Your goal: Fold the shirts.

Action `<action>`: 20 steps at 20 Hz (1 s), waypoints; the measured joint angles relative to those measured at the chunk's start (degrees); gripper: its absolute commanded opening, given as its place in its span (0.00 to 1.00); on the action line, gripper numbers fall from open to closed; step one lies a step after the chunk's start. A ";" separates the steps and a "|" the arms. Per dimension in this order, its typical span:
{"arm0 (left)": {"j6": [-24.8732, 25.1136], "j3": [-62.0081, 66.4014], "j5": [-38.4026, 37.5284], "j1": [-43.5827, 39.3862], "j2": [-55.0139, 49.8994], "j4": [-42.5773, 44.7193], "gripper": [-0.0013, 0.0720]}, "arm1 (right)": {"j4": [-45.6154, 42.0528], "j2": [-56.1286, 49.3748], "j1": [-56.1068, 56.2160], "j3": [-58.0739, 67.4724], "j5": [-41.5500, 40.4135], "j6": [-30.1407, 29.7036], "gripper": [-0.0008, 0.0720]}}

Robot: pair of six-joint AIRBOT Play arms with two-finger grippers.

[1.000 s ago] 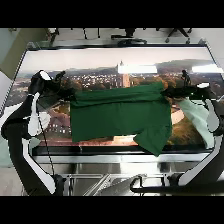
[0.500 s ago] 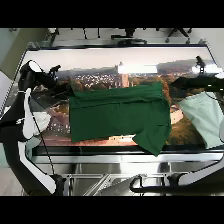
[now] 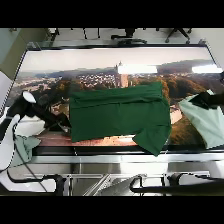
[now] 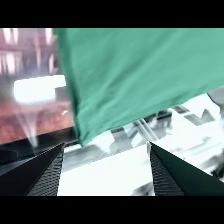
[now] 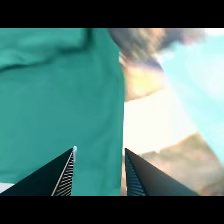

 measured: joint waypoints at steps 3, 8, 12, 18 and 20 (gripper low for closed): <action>0.42 -9.60 8.90 0.85 2.91 -0.87 0.80 | -0.02 3.54 -1.20 -7.54 -1.88 0.31 0.54; 6.34 -12.68 15.56 -0.31 -1.01 -11.78 0.20 | 1.84 5.31 -1.75 -17.18 -2.45 1.33 0.70; 9.42 -9.05 15.50 -2.67 -4.72 -14.97 0.04 | 2.08 5.64 -1.81 -25.03 -3.08 1.57 0.70; 10.86 -6.01 13.79 -3.65 -6.19 -15.37 0.04 | 1.38 4.17 -0.24 -33.35 -7.23 0.96 0.70; 10.95 -5.73 13.14 -3.72 -6.27 -15.61 0.04 | 2.86 2.25 2.12 -34.34 -7.39 -0.42 0.66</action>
